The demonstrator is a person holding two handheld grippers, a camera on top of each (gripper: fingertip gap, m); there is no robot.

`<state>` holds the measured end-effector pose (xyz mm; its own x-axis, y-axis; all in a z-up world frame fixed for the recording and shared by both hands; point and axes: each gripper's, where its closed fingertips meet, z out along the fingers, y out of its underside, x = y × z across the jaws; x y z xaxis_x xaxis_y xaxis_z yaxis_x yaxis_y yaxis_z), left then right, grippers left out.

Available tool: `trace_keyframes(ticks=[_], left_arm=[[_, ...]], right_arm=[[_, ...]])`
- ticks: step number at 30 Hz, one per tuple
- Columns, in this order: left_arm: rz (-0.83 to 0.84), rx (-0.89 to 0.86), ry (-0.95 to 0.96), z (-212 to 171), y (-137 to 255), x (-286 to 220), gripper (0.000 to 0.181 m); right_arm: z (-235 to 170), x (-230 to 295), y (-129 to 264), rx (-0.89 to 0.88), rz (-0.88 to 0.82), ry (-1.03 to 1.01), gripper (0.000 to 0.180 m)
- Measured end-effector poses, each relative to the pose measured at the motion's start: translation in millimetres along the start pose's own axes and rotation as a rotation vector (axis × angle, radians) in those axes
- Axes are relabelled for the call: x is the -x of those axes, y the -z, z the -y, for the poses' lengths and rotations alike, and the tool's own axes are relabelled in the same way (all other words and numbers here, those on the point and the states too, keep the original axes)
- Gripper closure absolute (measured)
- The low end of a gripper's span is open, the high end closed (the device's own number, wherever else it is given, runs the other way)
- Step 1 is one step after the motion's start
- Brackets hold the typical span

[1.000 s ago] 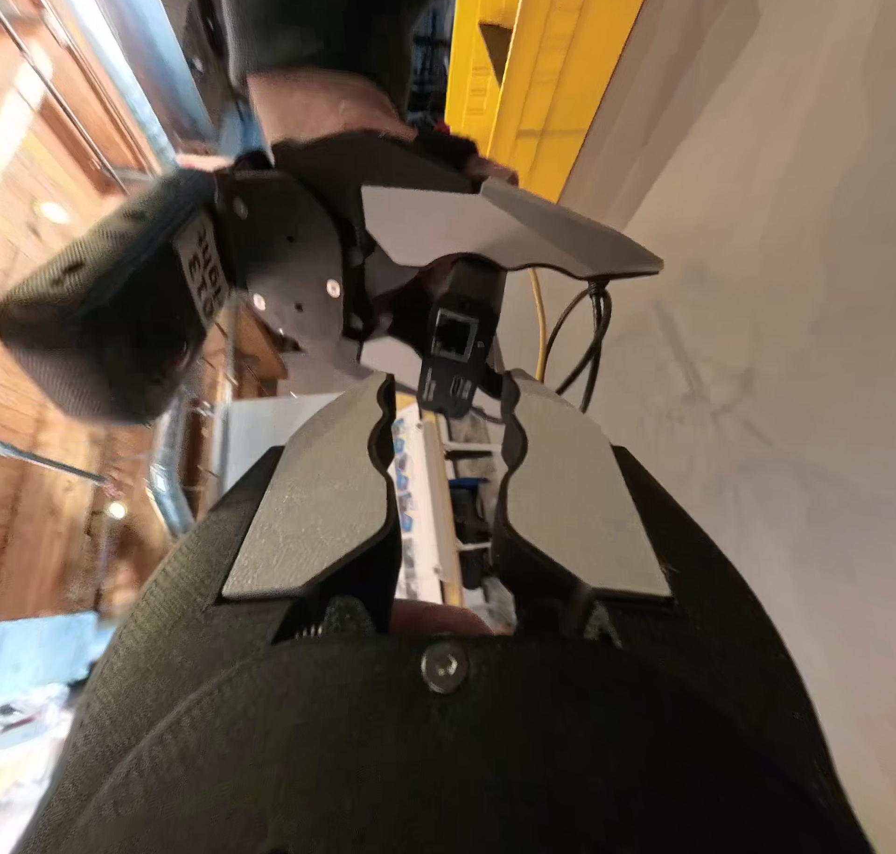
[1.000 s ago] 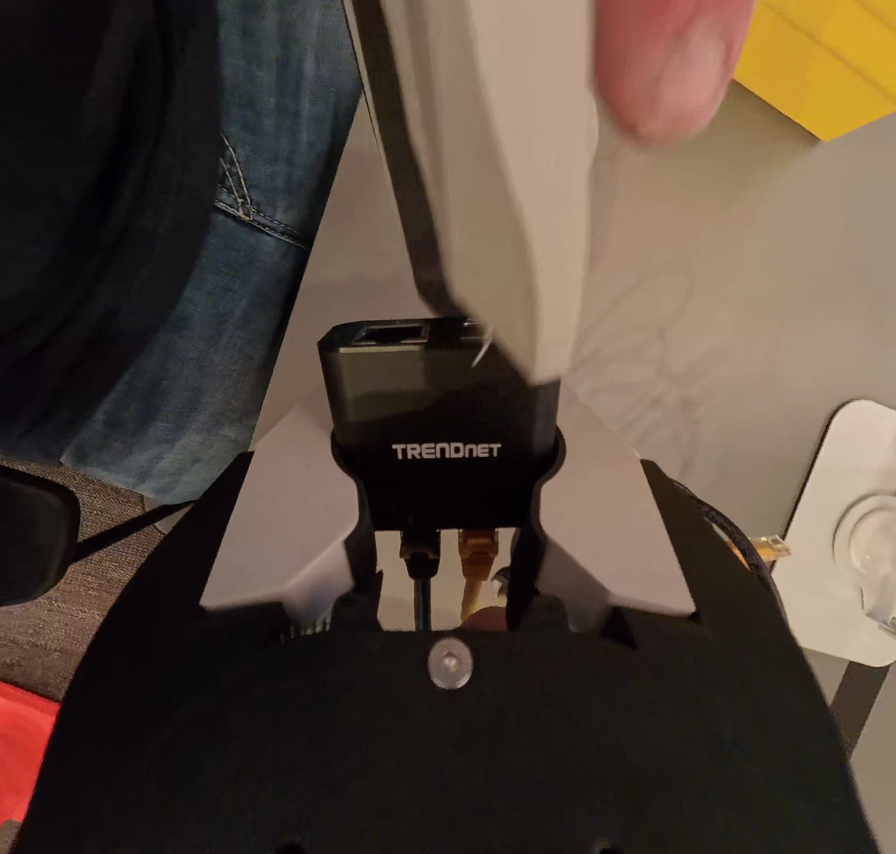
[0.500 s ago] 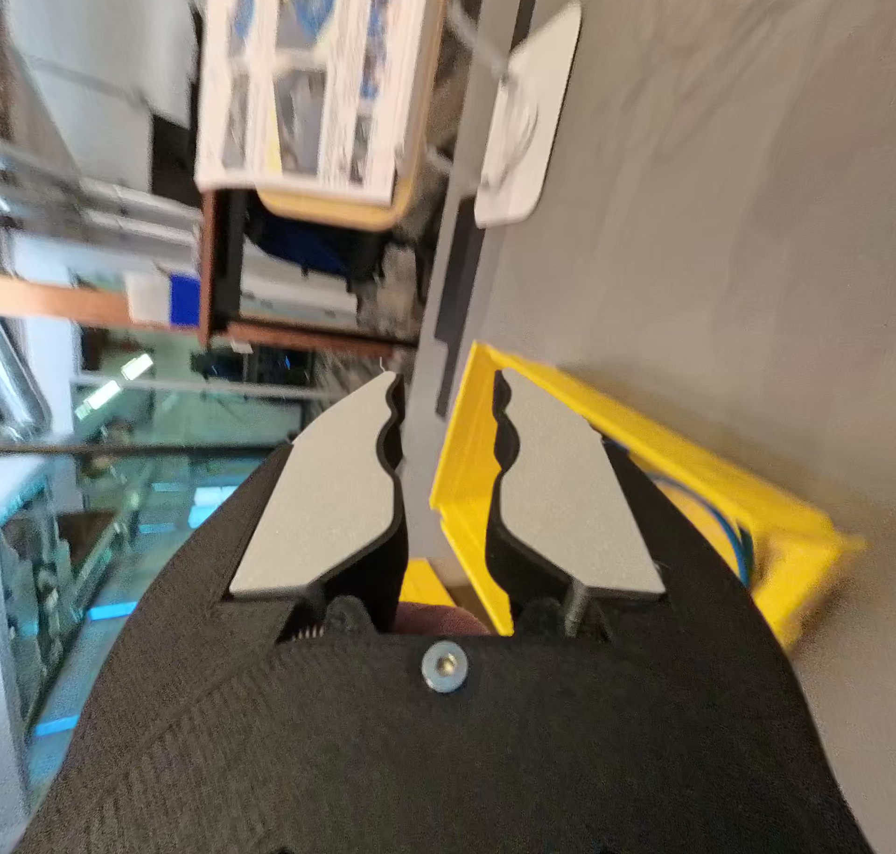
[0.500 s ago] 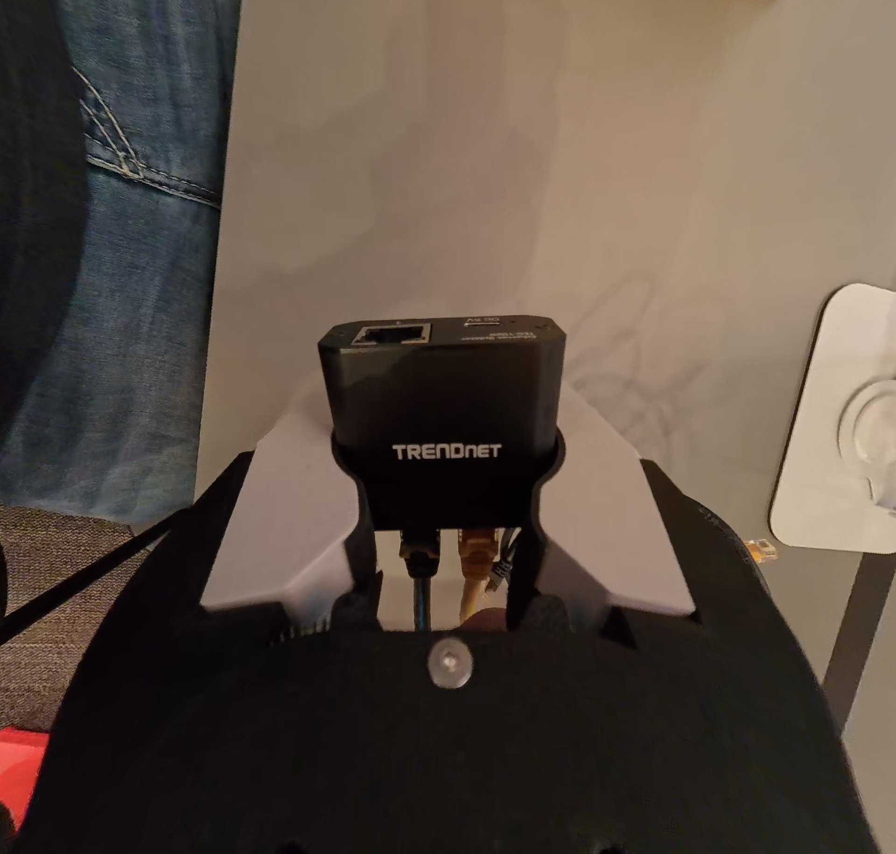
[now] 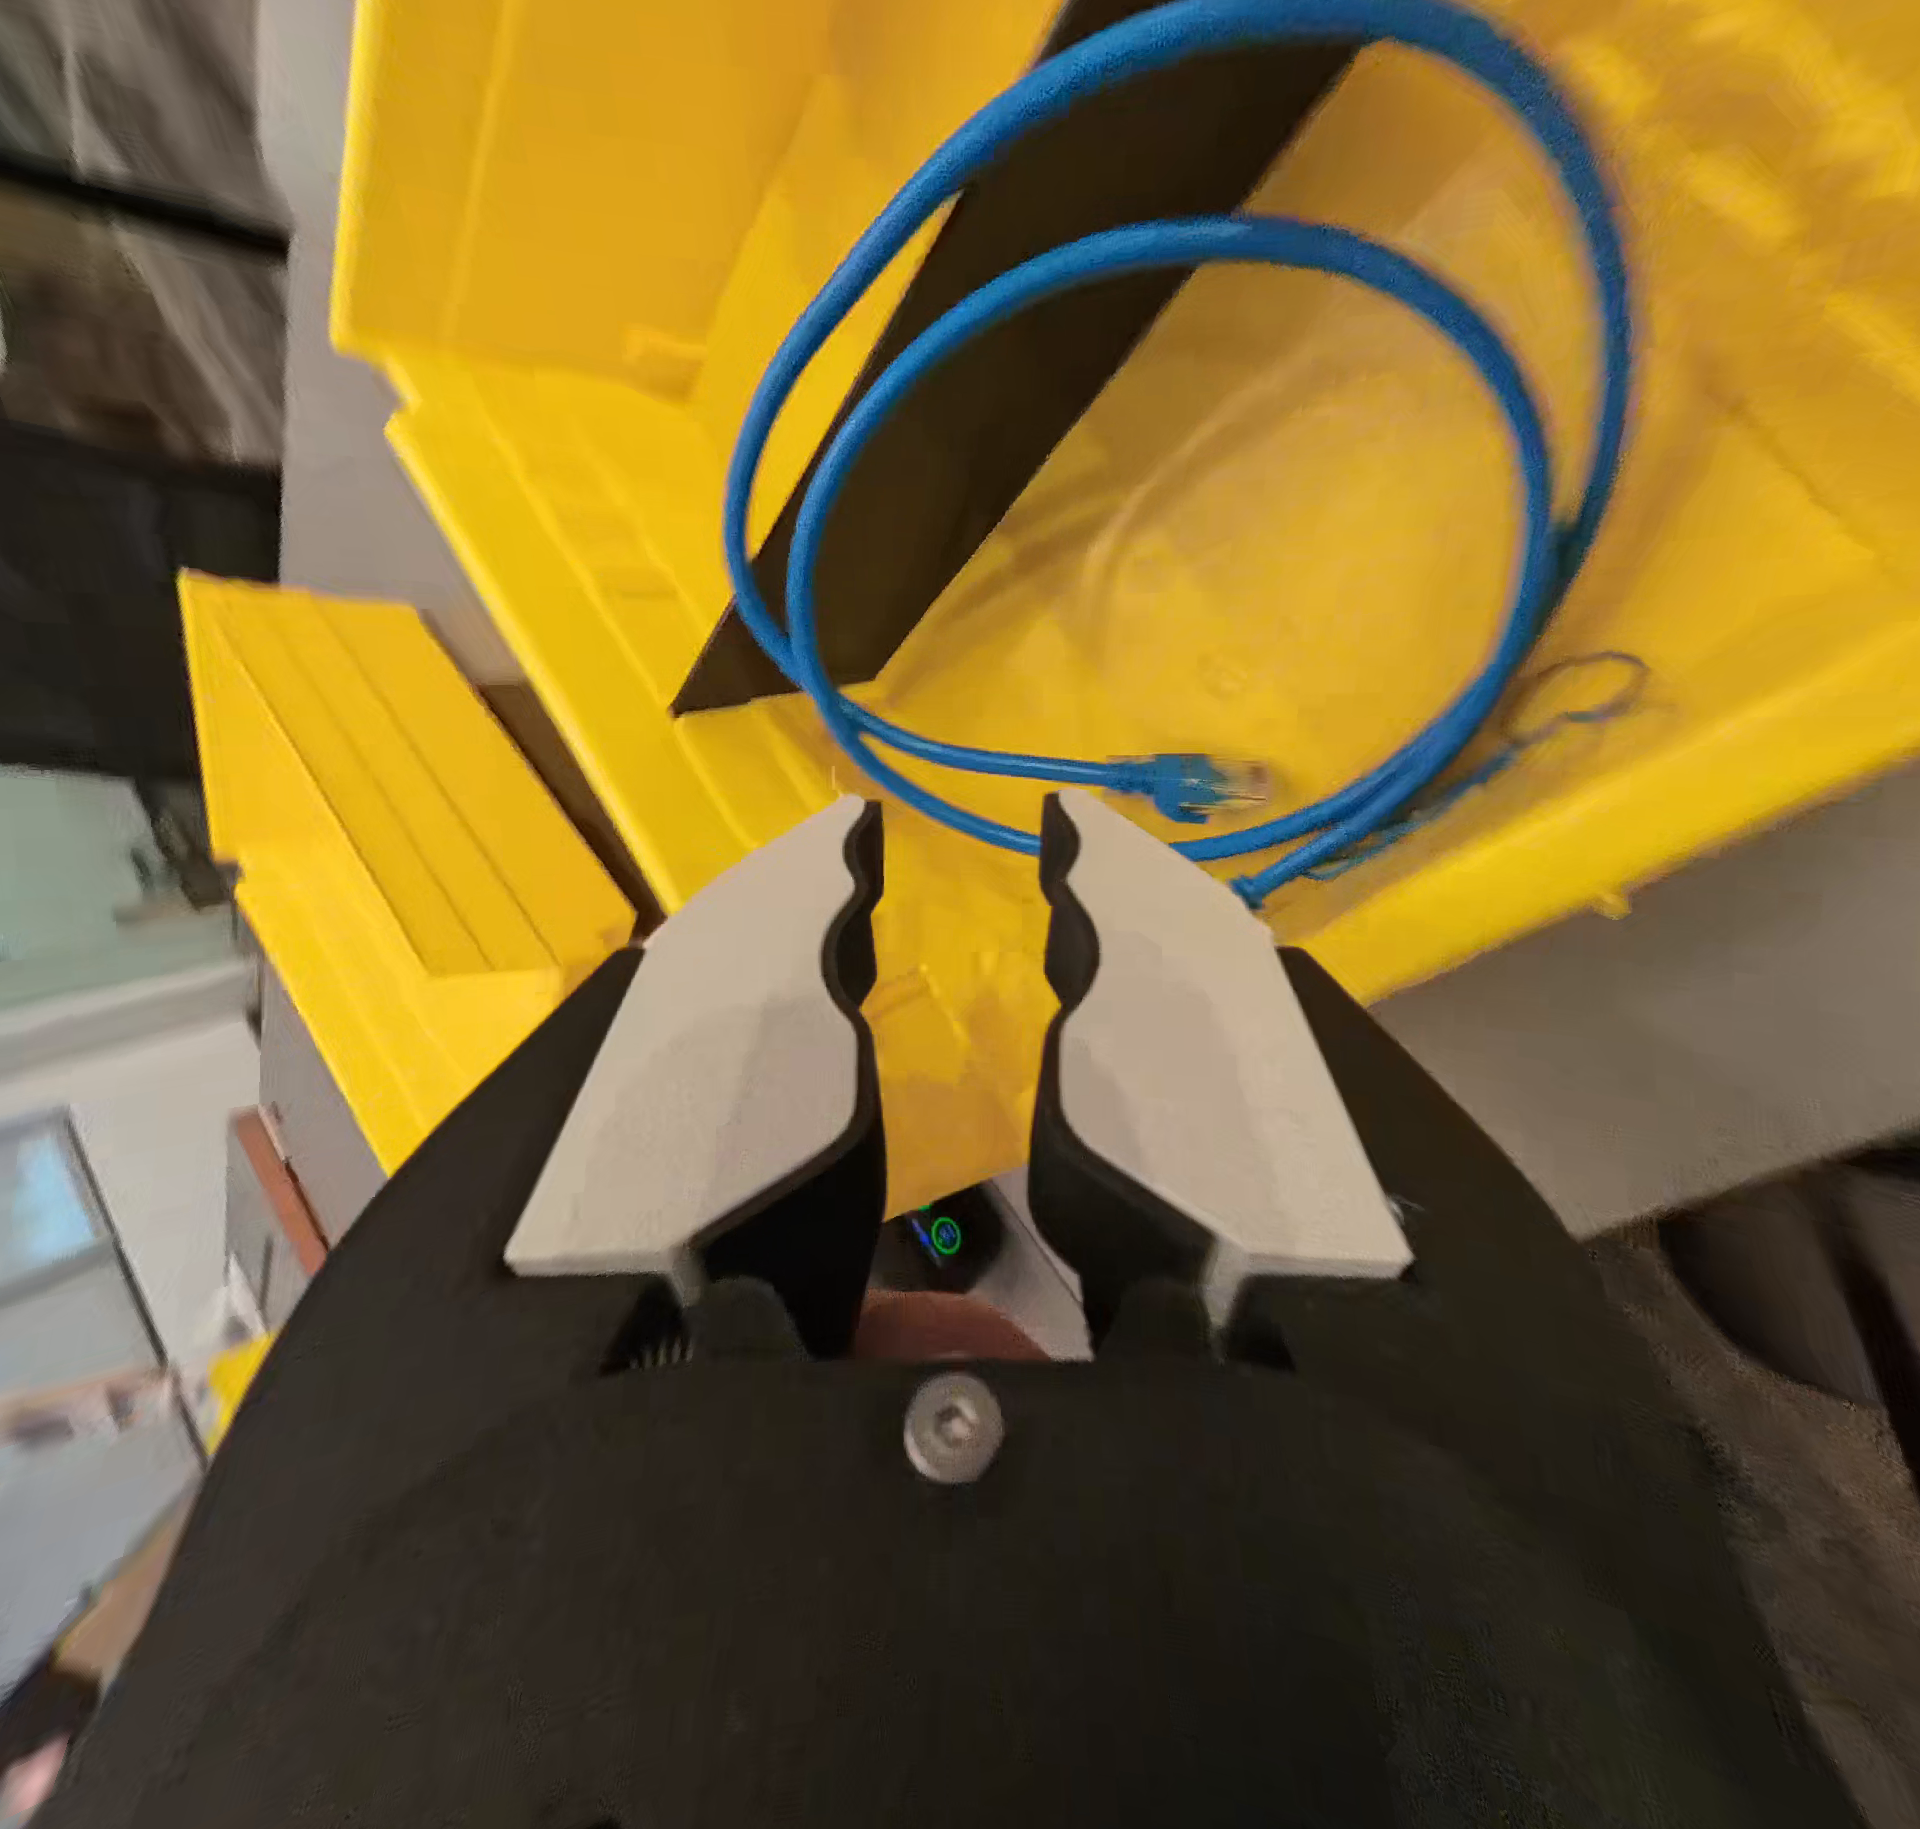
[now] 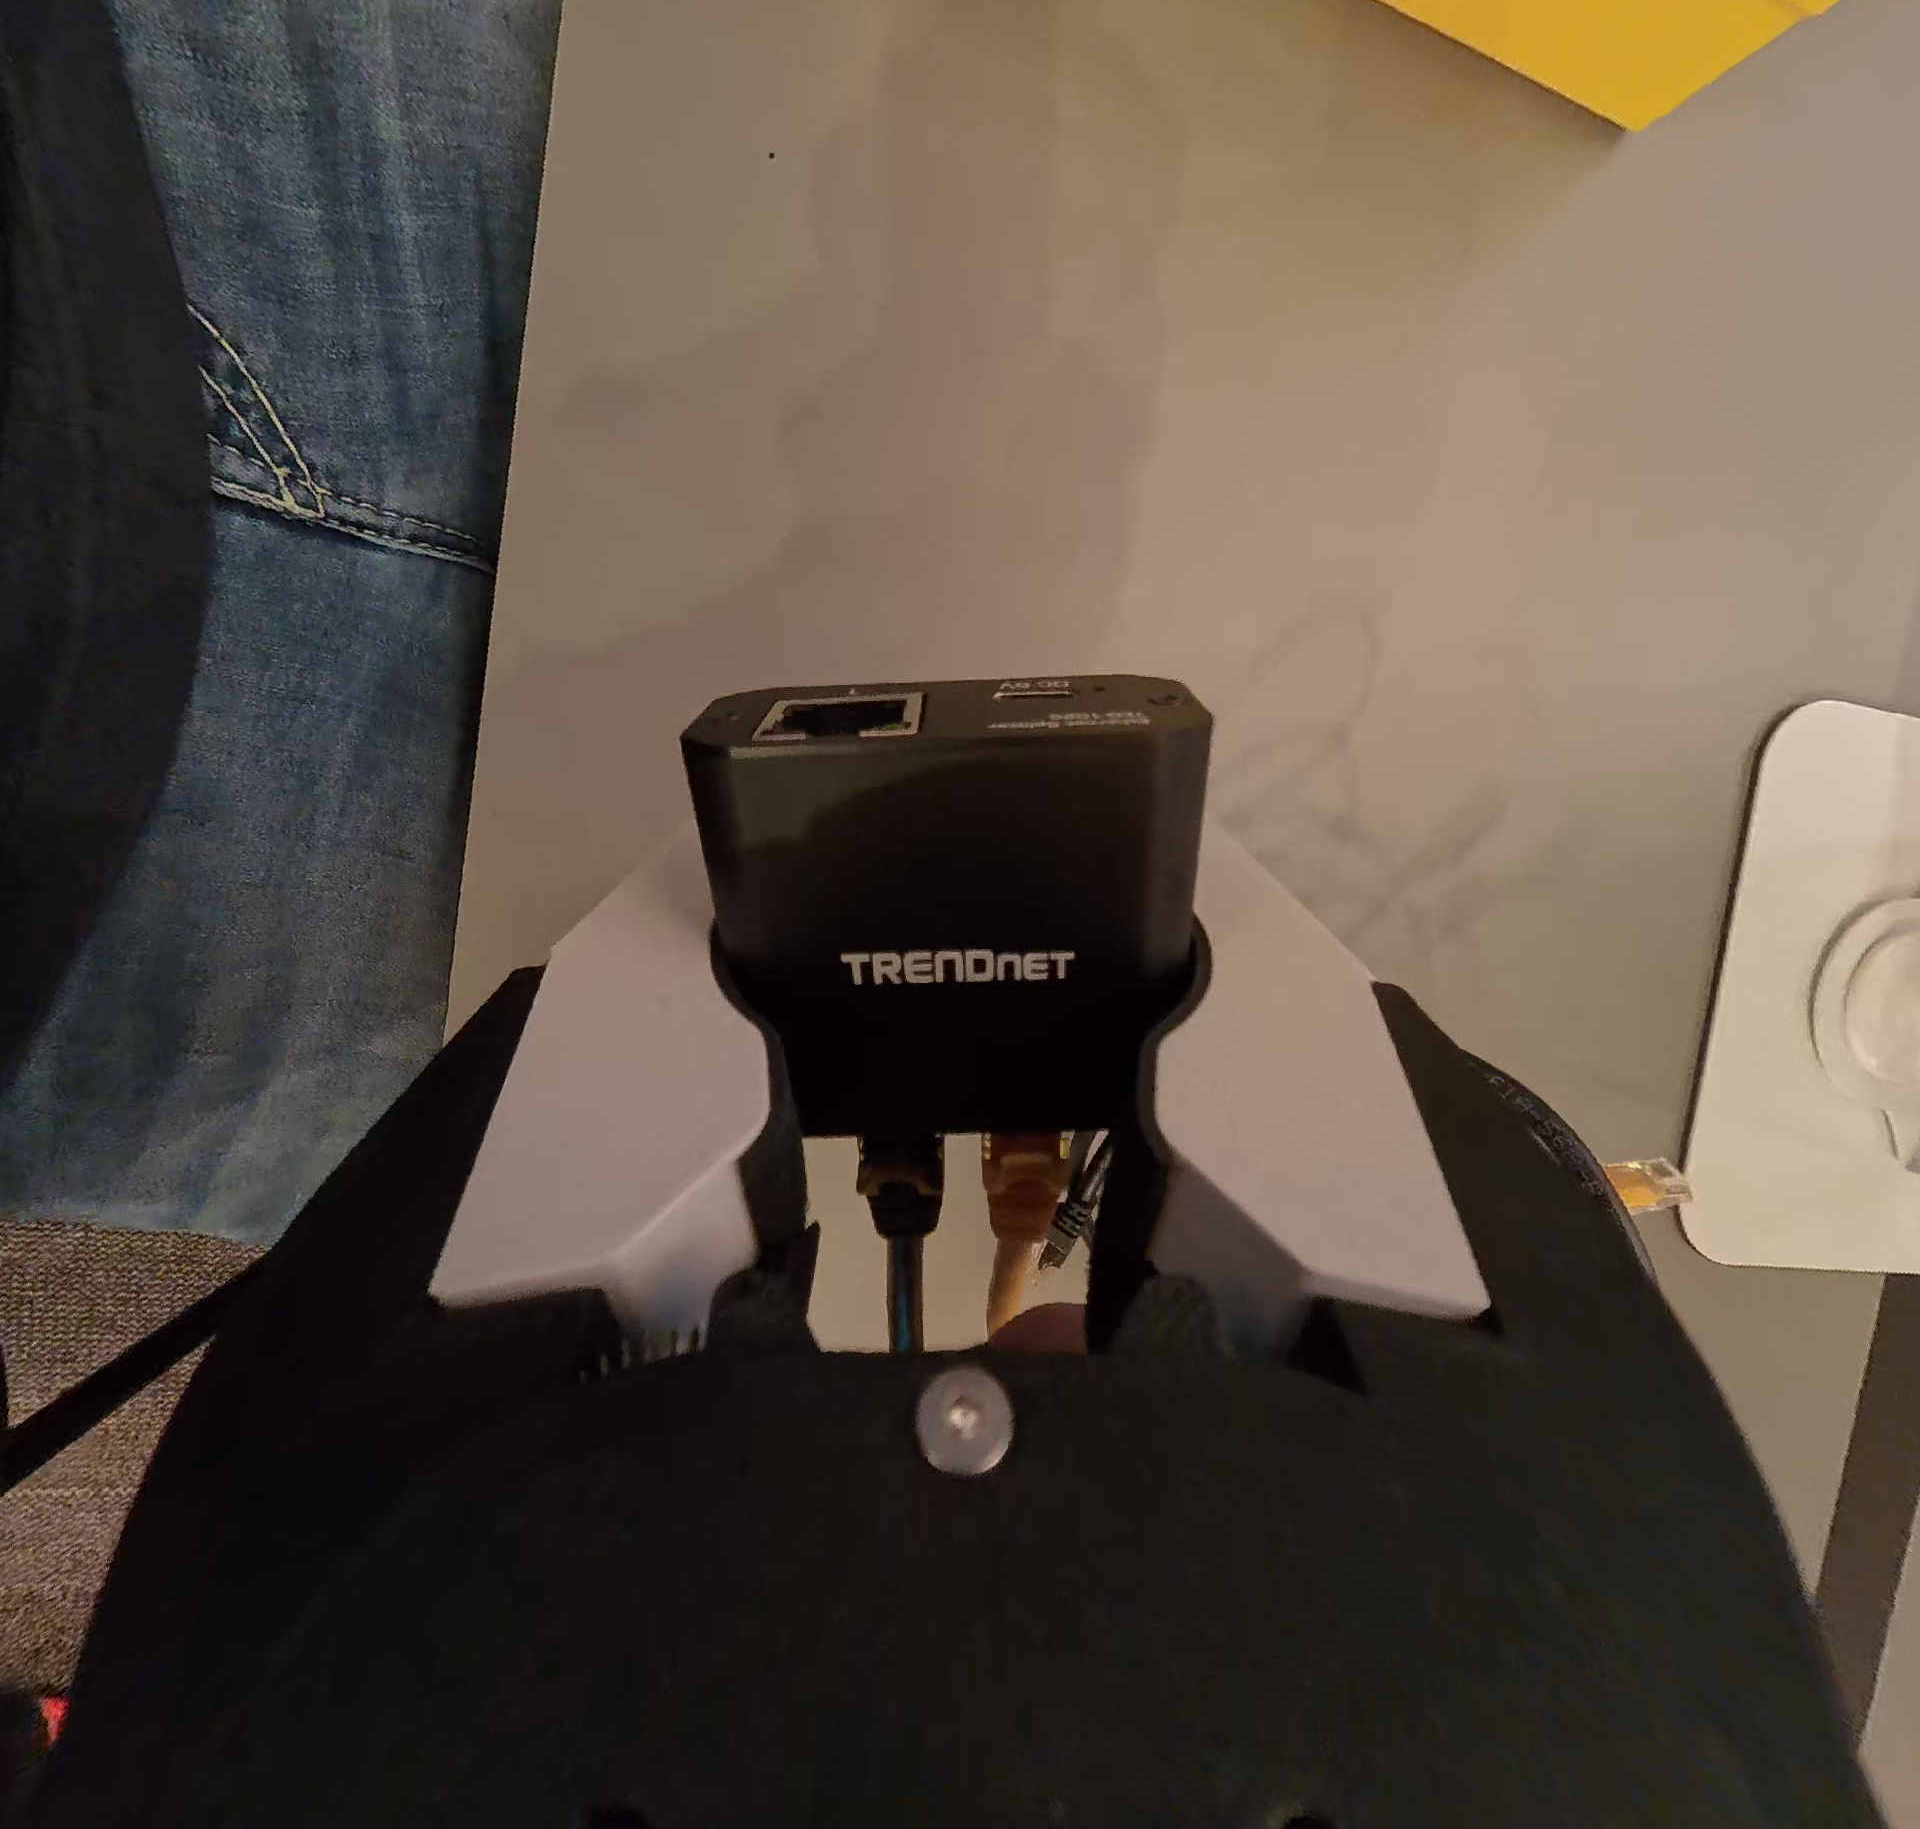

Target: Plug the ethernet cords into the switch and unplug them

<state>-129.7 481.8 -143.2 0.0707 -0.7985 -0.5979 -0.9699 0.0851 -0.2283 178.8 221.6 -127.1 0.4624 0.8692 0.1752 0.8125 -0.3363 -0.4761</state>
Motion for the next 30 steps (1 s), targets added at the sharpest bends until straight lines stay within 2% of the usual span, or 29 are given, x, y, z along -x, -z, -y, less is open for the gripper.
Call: trace_keyframes(ticks=[1, 4, 6, 10, 13, 15, 19, 20, 21, 22, 27, 30], left_arm=[[0.014, 0.026, 0.038, -4, -4, 5, 0.152], [-0.101, 0.094, 0.17, -13, -12, -3, 0.145], [-0.124, 0.136, 0.209, -17, -21, -3, 0.134], [-0.165, 0.199, 0.263, -13, -41, -5, 0.13], [-0.144, 0.234, 0.284, -11, -55, -3, 0.143], [-0.109, 0.233, 0.314, -10, -63, 2, 0.164], [-0.043, 0.226, 0.325, -13, -72, 12, 0.181], [-0.036, 0.229, 0.314, -13, -71, 14, 0.171], [-0.032, 0.232, 0.318, -14, -70, 15, 0.151], [-0.015, 0.226, 0.326, -13, -69, 18, 0.14], [0.061, 0.169, 0.322, -6, -68, 35, 0.124], [0.112, 0.208, 0.255, -8, -70, 39, 0.124]], right_arm=[[-1, 1, -2, 0.004, 0.001, -0.001, 0.109], [-5, 1, -6, 0.0, 0.009, -0.008, 0.109], [-6, 2, -7, -0.002, 0.014, -0.009, 0.109], [-8, 2, -9, -0.007, 0.018, -0.006, 0.109], [-10, 2, -10, -0.011, 0.017, -0.003, 0.109], [-12, 3, -10, -0.012, 0.019, -0.004, 0.11], [-18, 1, -9, -0.017, 0.018, -0.015, 0.109], [-18, 1, -9, -0.019, 0.018, -0.016, 0.109], [-19, 0, -8, -0.02, 0.016, -0.018, 0.109], [-19, 0, -8, -0.022, 0.016, -0.019, 0.109], [-21, -1, -10, -0.02, 0.02, -0.021, 0.109], [-22, 1, -12, -0.01, 0.025, -0.018, 0.109]])
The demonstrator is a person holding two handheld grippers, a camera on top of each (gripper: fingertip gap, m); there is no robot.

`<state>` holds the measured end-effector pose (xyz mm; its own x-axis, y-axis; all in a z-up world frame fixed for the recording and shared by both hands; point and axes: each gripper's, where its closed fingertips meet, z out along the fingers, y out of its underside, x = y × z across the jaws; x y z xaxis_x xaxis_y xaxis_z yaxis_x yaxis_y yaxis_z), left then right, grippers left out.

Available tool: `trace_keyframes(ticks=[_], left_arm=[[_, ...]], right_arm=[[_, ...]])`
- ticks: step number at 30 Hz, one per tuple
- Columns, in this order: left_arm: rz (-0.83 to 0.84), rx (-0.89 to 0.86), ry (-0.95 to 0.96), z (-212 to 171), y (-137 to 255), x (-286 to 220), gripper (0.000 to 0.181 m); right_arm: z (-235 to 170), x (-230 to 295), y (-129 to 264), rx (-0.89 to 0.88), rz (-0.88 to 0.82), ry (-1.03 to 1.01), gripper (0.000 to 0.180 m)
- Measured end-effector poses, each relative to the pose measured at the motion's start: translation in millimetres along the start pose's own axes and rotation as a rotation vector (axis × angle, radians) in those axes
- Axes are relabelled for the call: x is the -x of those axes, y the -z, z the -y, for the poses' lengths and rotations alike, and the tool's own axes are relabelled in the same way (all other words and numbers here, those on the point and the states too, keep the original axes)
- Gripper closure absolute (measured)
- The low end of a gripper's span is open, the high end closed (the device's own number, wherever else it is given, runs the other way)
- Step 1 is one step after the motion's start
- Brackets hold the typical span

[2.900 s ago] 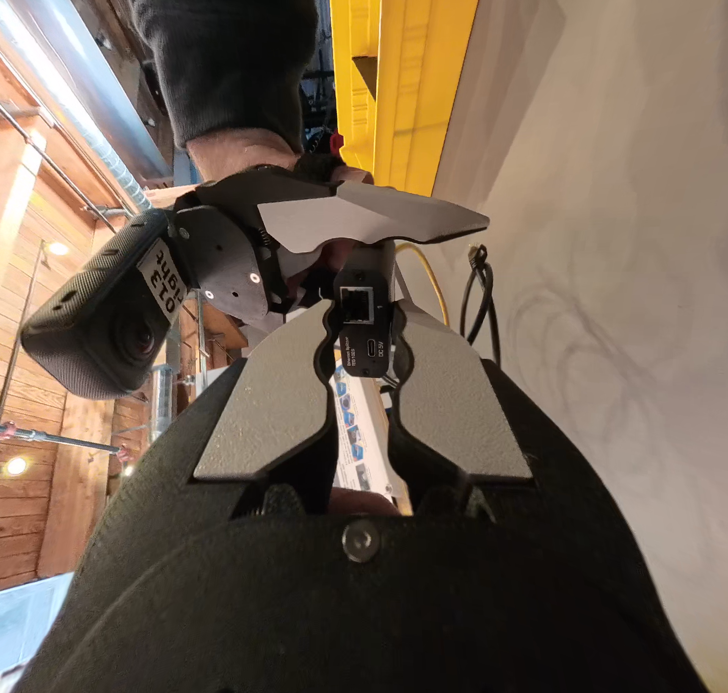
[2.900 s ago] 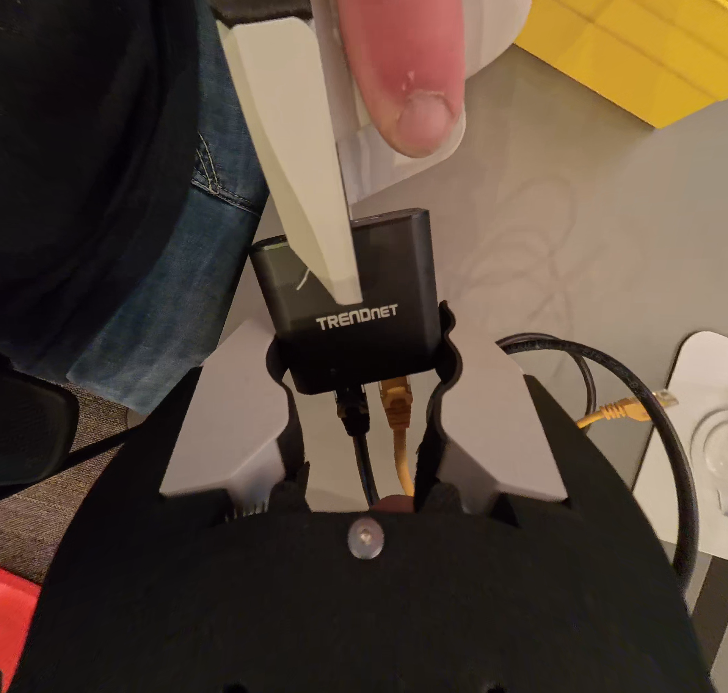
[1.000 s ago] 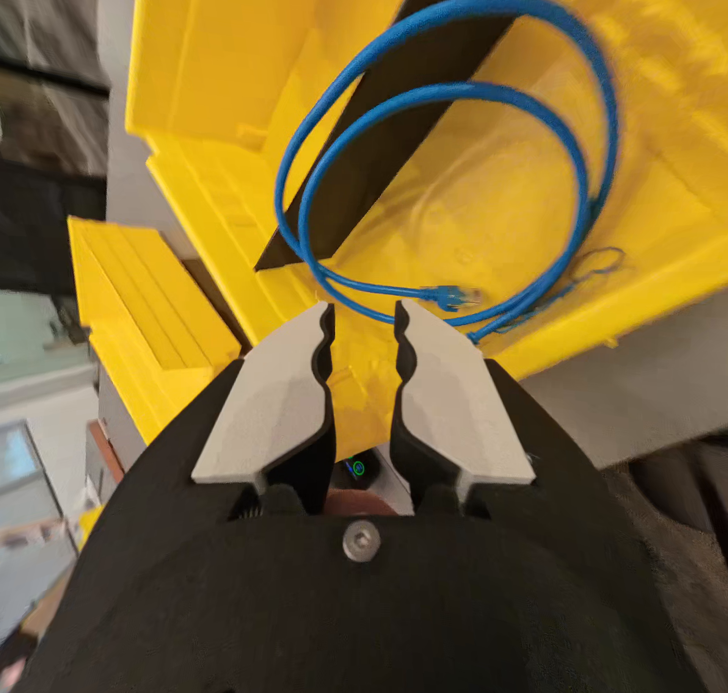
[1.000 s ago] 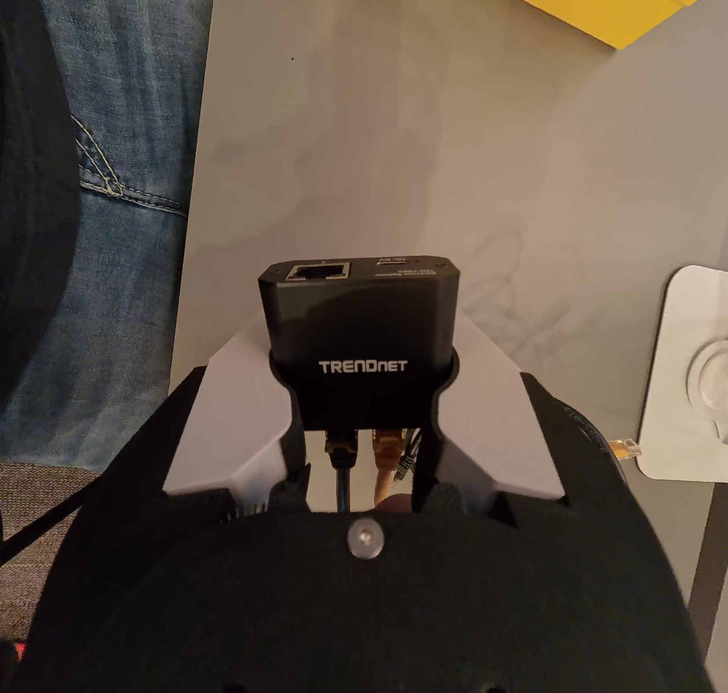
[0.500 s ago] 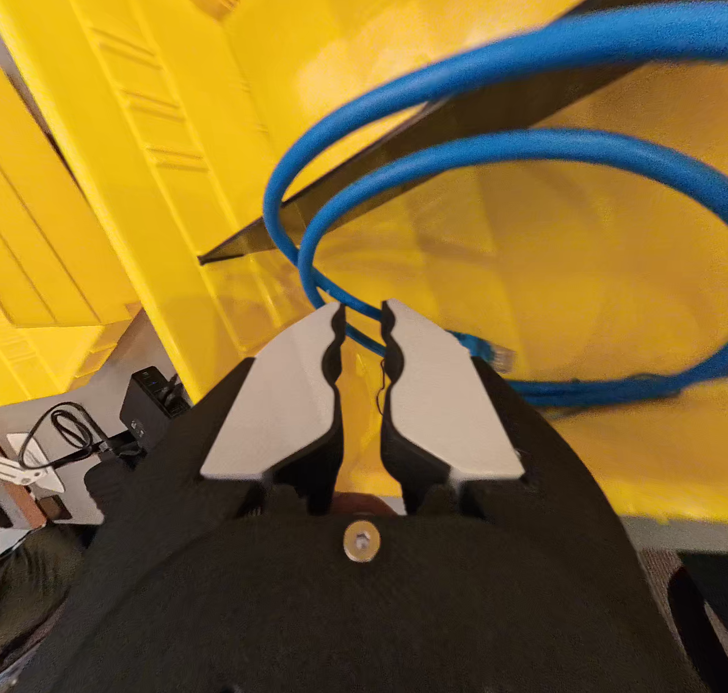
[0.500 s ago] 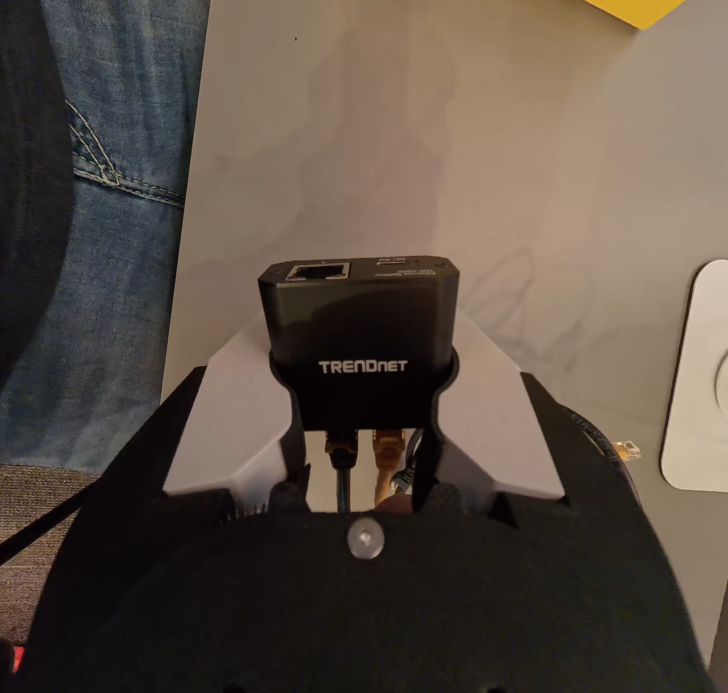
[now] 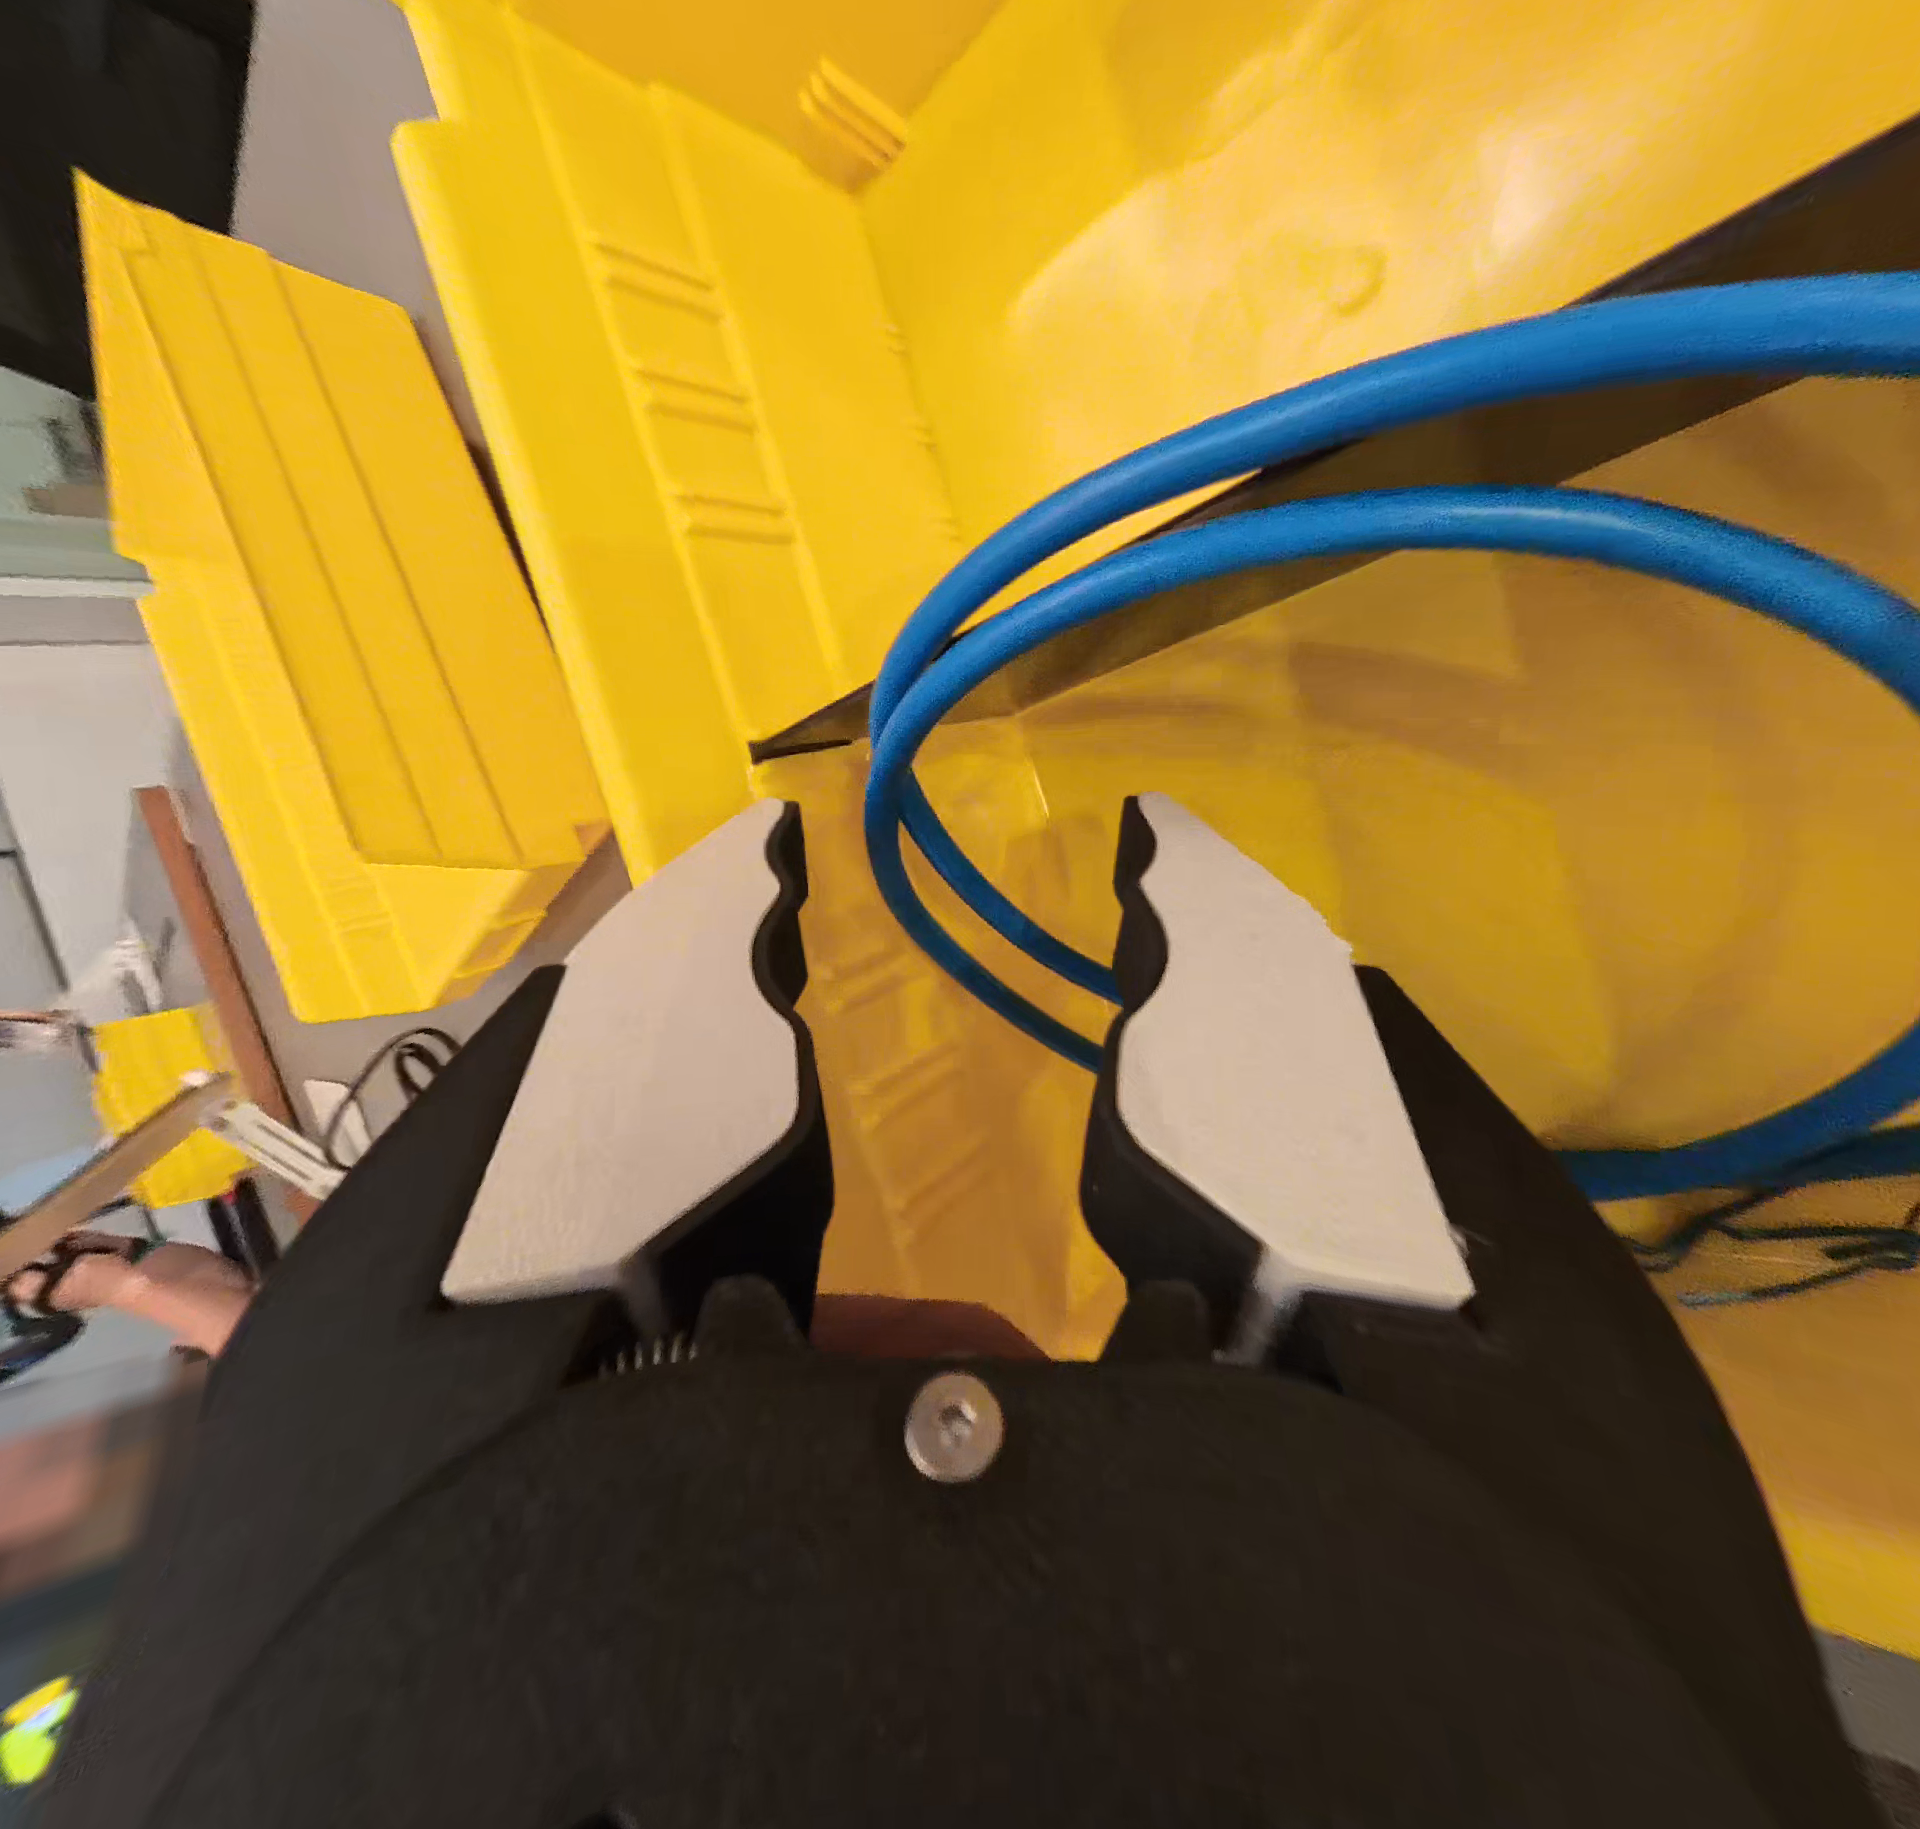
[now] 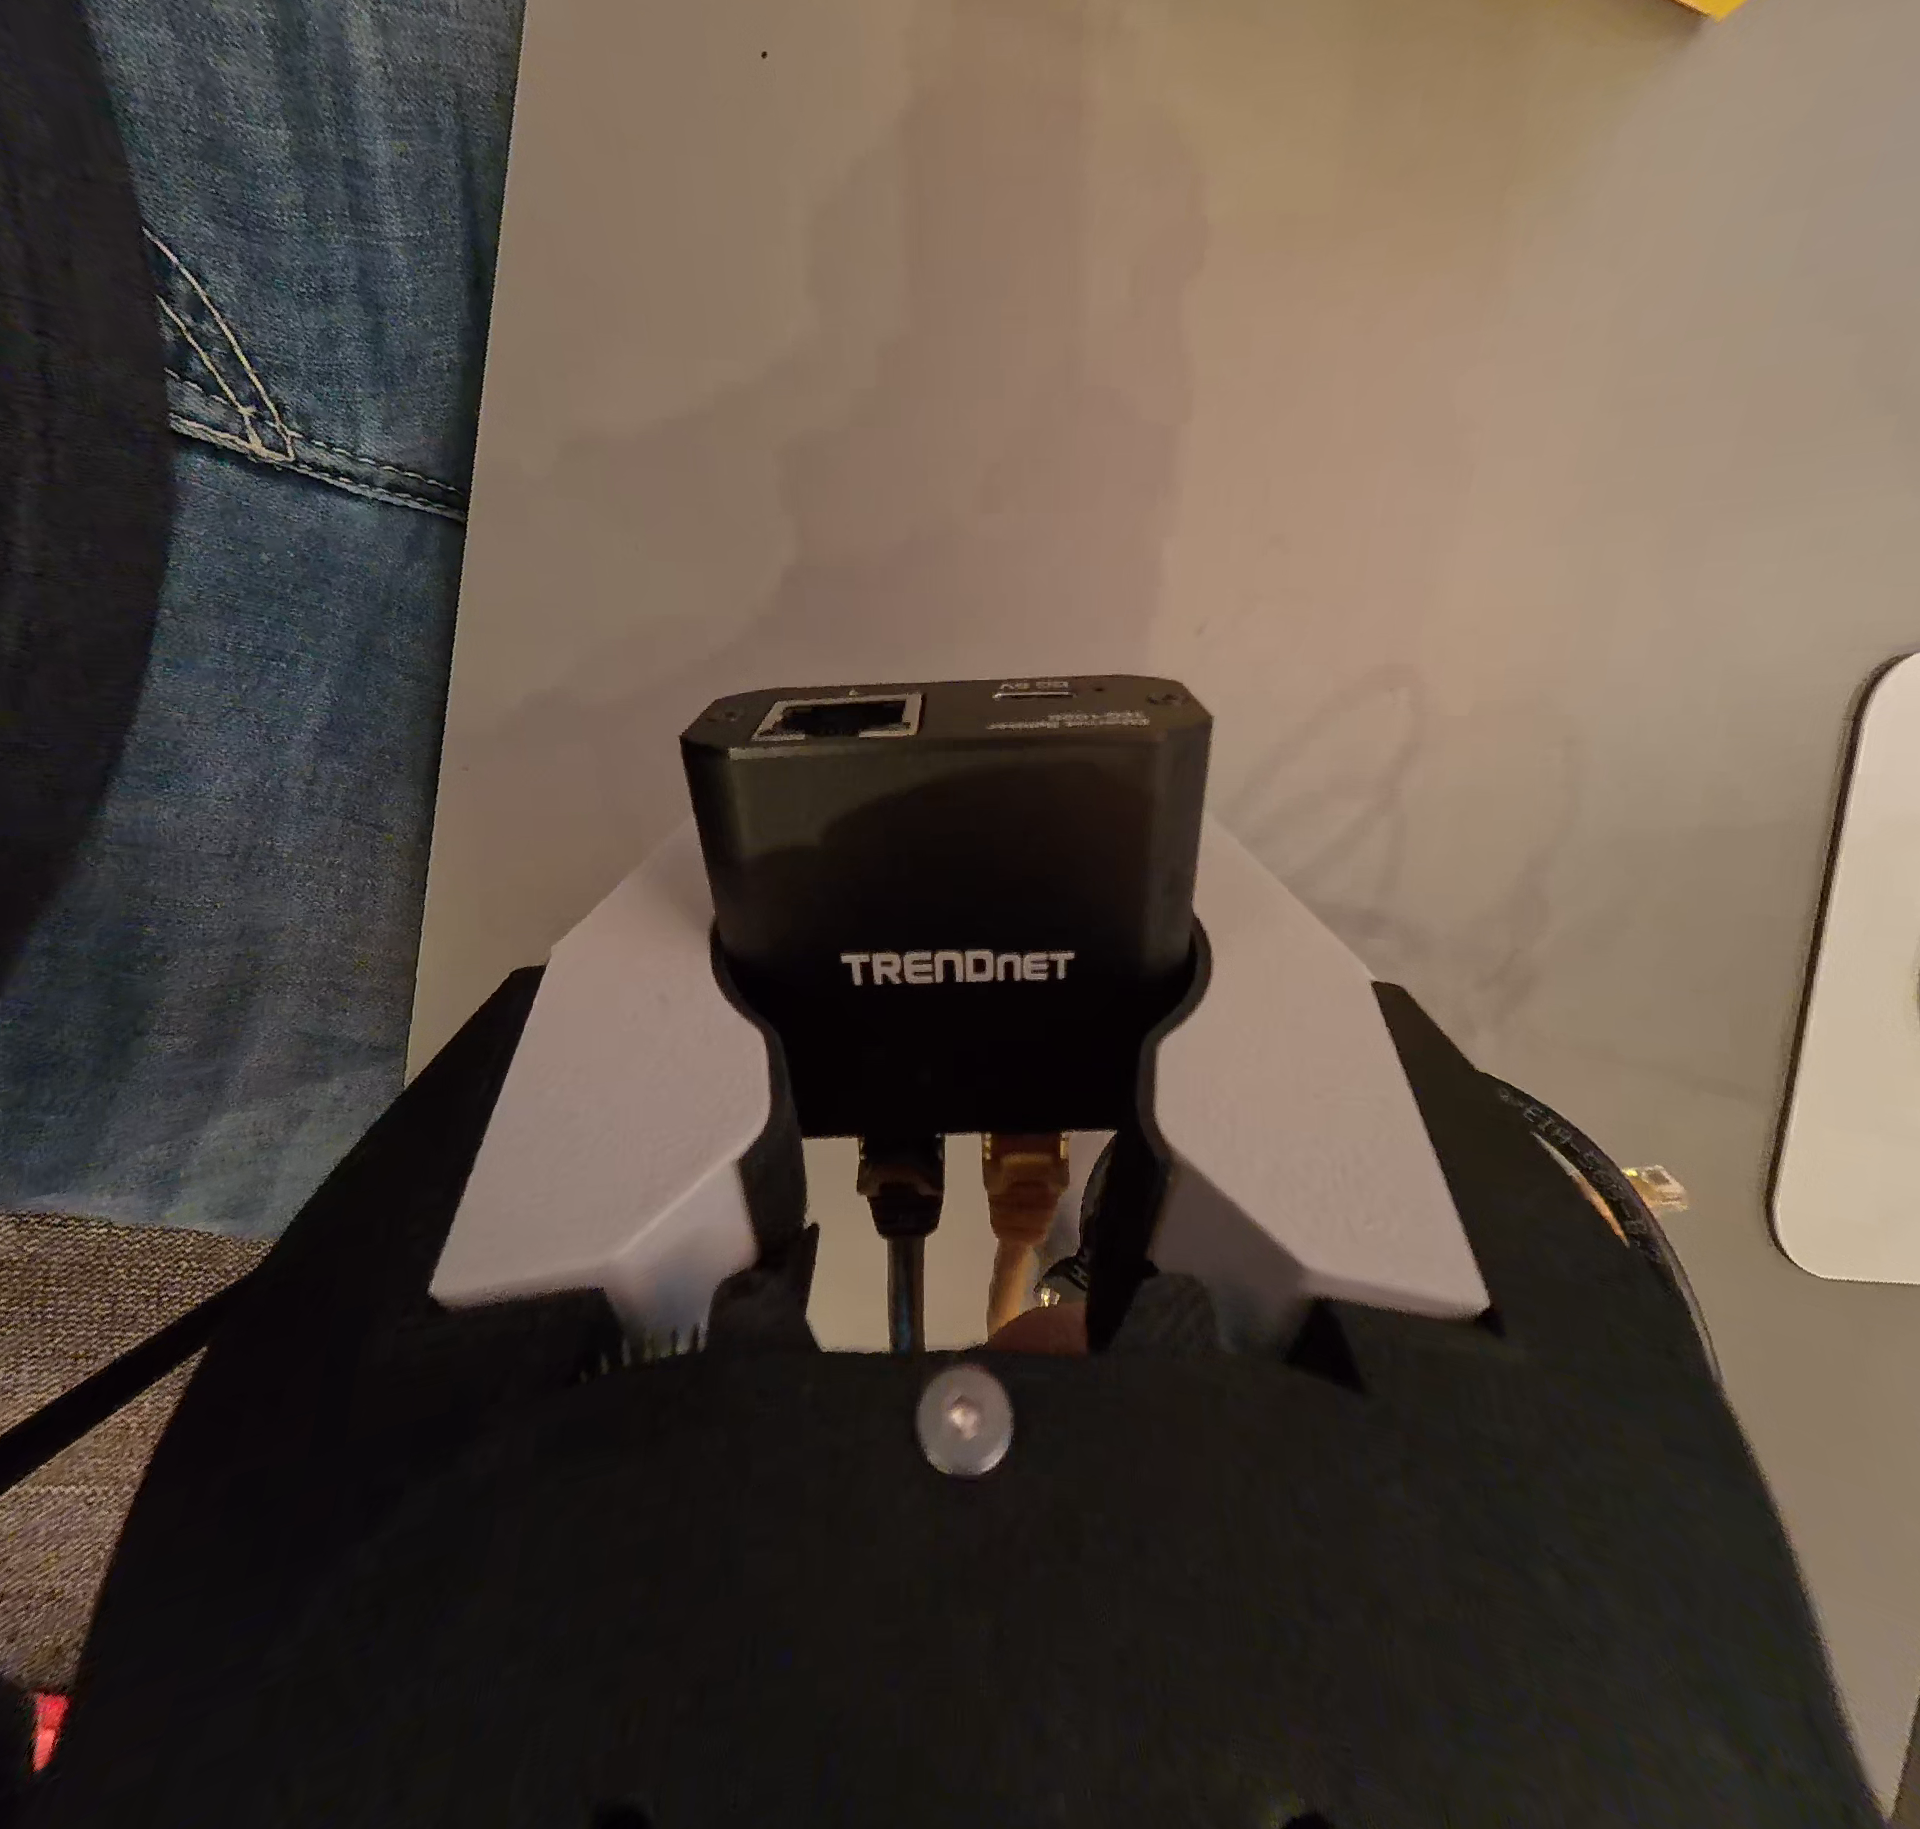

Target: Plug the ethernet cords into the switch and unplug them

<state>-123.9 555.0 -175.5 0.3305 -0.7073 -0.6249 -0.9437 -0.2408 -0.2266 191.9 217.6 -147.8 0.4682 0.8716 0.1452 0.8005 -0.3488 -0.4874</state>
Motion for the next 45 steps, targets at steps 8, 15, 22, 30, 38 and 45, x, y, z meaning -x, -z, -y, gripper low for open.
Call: trace_keyframes(ticks=[8, 15, 22, 30, 38, 45], left_arm=[[0.046, -0.056, -0.013, 5, -5, 9, 0.173], [0.031, -0.319, -0.055, 34, 52, 29, 0.174], [0.093, -0.501, -0.129, 72, 110, 40, 0.174], [0.11, -0.64, 0.131, 78, 107, 55, 0.174], [-0.11, -0.812, 0.633, 60, 101, 74, 0.174], [0.005, -0.876, 0.472, 69, 136, 78, 0.174]], right_arm=[[-1, 0, -2, 0.005, 0.002, 0.001, 0.11], [-4, -1, 1, 0.001, -0.003, 0.001, 0.11], [-5, -1, 2, 0.0, -0.008, 0.0, 0.109], [-5, -2, 7, -0.006, -0.021, -0.004, 0.109], [-6, -3, 5, -0.005, -0.017, -0.003, 0.109], [-6, -4, 6, -0.007, -0.022, -0.006, 0.11]])
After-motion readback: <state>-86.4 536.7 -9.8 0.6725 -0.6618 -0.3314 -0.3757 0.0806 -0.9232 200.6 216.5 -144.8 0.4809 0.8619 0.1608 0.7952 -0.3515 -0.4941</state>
